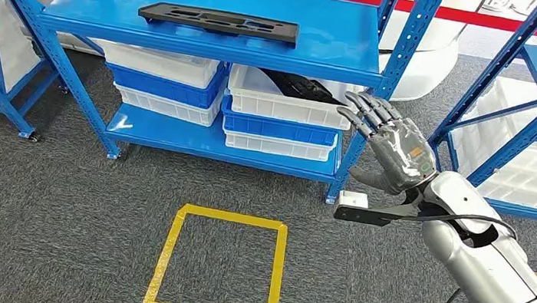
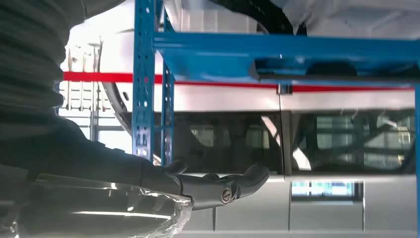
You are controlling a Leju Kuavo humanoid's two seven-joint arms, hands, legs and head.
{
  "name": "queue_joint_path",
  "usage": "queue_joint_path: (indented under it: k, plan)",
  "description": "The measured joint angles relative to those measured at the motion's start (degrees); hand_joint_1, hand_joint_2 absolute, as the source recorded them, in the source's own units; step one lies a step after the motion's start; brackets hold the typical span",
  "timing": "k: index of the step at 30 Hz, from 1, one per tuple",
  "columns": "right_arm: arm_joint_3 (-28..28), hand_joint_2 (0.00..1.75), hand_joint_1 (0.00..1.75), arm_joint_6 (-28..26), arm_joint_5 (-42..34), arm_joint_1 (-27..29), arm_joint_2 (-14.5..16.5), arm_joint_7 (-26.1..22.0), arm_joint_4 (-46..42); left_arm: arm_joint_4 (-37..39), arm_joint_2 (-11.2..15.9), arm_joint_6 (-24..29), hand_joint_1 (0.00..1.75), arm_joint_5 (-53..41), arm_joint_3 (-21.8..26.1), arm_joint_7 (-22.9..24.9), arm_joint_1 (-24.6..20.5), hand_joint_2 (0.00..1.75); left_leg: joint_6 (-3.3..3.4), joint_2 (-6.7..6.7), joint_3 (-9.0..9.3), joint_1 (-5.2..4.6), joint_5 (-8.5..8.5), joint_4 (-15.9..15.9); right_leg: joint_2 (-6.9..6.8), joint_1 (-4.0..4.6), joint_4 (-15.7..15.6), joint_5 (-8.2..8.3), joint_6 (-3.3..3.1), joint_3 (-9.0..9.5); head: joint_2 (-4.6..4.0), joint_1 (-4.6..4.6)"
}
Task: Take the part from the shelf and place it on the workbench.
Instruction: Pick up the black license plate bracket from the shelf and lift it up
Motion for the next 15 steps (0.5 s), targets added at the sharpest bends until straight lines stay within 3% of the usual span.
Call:
queue_joint_path:
  k: [15]
  plan:
    - [4.0,1.75,0.00,2.2,0.9,0.0,4.7,1.4,11.3,0.0,0.0,0.5,0.00,0.5,0.0,1.2,-0.1,0.00,0.00,0.00,0.01,0.00,0.01,0.0,0.00,0.00,0.0,0.00,0.00,0.00,0.00,0.00]
